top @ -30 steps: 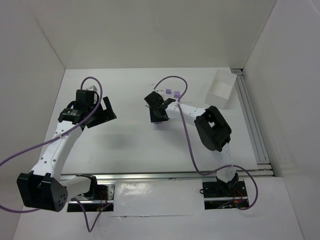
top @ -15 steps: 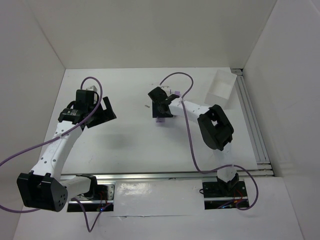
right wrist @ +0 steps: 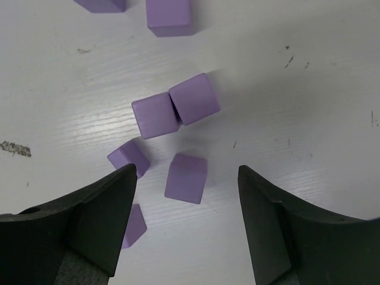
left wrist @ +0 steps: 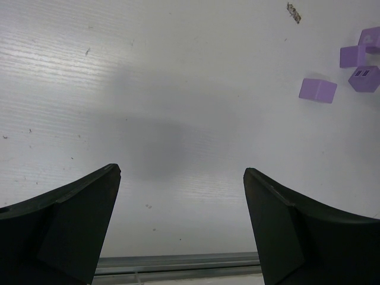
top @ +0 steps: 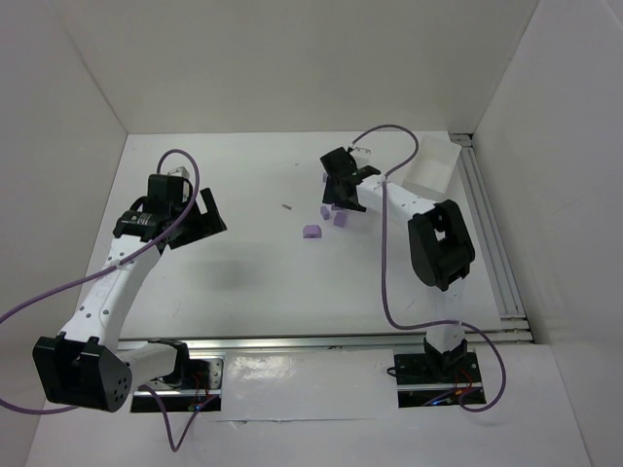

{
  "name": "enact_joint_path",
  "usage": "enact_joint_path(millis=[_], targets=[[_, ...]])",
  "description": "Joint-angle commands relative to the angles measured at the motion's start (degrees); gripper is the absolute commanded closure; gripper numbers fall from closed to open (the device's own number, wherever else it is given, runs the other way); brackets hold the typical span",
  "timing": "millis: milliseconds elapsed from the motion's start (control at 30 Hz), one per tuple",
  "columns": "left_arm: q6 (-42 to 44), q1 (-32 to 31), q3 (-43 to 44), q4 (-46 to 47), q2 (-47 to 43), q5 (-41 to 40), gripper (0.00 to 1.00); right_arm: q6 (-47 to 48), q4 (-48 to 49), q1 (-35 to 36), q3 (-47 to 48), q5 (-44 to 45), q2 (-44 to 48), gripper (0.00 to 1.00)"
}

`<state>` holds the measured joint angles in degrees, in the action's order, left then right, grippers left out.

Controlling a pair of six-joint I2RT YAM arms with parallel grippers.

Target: Build the wood block tower

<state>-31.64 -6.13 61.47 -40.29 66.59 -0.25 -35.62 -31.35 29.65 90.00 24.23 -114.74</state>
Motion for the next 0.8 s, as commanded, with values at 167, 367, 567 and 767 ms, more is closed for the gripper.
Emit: enact_joint_path(millis=[167, 367, 567, 767], targets=[[0.7, 0.3, 0.7, 1.2, -0.3, 0.3, 0.02, -2.2, -0.8, -0.6, -0.6, -1.5, -2.9, 0.29], [0.7, 0.3, 0.7, 1.7, 0.2, 0.9, 0.02, -2.2, -0.1, -0.6, -2.4, -2.9, -3.4, 0.38], [0.7, 0.3, 0.7, 1.7, 0.2, 0.9, 0.02, -2.9, 1.7, -0.6, -4.8, -3.4, -2.8, 0.45], [0.7, 0.3, 0.1, 1.7, 0.2, 0.9, 0.02, -2.9, 3.5, -0.6, -7.1, -3.4, -0.8, 0.58]])
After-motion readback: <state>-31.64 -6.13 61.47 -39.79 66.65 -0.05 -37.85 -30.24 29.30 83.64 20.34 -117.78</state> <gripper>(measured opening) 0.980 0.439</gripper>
